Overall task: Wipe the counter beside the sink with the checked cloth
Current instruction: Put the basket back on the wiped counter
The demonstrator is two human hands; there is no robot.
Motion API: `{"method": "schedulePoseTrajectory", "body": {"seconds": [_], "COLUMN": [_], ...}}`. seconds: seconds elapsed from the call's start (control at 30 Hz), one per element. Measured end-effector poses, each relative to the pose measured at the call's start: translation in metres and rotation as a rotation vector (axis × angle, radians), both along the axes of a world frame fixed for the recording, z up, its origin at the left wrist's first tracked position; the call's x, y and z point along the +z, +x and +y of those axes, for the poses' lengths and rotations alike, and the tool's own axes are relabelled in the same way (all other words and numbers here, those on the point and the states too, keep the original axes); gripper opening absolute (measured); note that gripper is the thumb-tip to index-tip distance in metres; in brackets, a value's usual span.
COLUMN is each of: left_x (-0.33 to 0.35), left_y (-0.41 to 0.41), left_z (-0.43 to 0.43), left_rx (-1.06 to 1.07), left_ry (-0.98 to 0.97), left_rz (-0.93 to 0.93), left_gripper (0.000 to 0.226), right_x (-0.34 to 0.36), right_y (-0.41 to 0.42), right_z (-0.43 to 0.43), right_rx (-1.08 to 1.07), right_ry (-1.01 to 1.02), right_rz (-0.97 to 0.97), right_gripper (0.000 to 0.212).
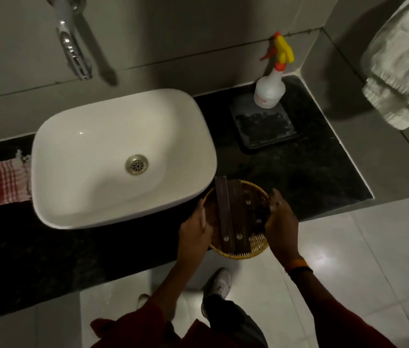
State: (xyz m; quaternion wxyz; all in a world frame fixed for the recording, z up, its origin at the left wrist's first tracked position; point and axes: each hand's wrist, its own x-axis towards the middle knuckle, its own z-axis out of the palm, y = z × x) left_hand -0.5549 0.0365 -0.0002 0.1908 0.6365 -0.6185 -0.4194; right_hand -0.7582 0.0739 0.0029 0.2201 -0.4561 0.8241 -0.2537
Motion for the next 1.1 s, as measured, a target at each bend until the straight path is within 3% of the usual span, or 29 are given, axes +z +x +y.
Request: {"method": "schedulePoseTrajectory", "body": {"seconds": [0.17,0.33,0.53,0.73,0.93,1.1], "left_x": [0.004,0.002,0.009,0.007,-0.004,-0.011], "left_y": [0.091,0.214,0.384,0.523,0.573,0.579], "left_z": [0.044,0.071,0.072,0.03,-0.029,-0.041], "left_rx": [0.081,0.176,0.369,0.428,0.471,0.479], "left_ry": [0.039,0.07,0.054,0.036,0.056,0.028], "left_rz": [0.034,-0.014,0.017,0.055,0.126,0.128], "left_gripper": [0.065,0.054,0.043,0.057,0.067,0.047], "right_x": [0.009,0.003,-0.006,-0.005,-0.004,-0.001], "right_y": [0.089,0.209,0.373,0.509,0.559,0.557], "right_z": [0.046,0.062,0.032,-0.031,-0.09,-0.105], "right_rx": [-0.027,0.062,0.227,0.319,0.275,0.215], "right_ry": [-0.03,-0.014,-0.014,-0.007,0.019,0.047], "right_rz": [-0.105,-0.149,-0.206,-0.275,-0.298,-0.239], "right_gripper": [0.042,0.044,0.044,0.048,0.044,0.038]}}
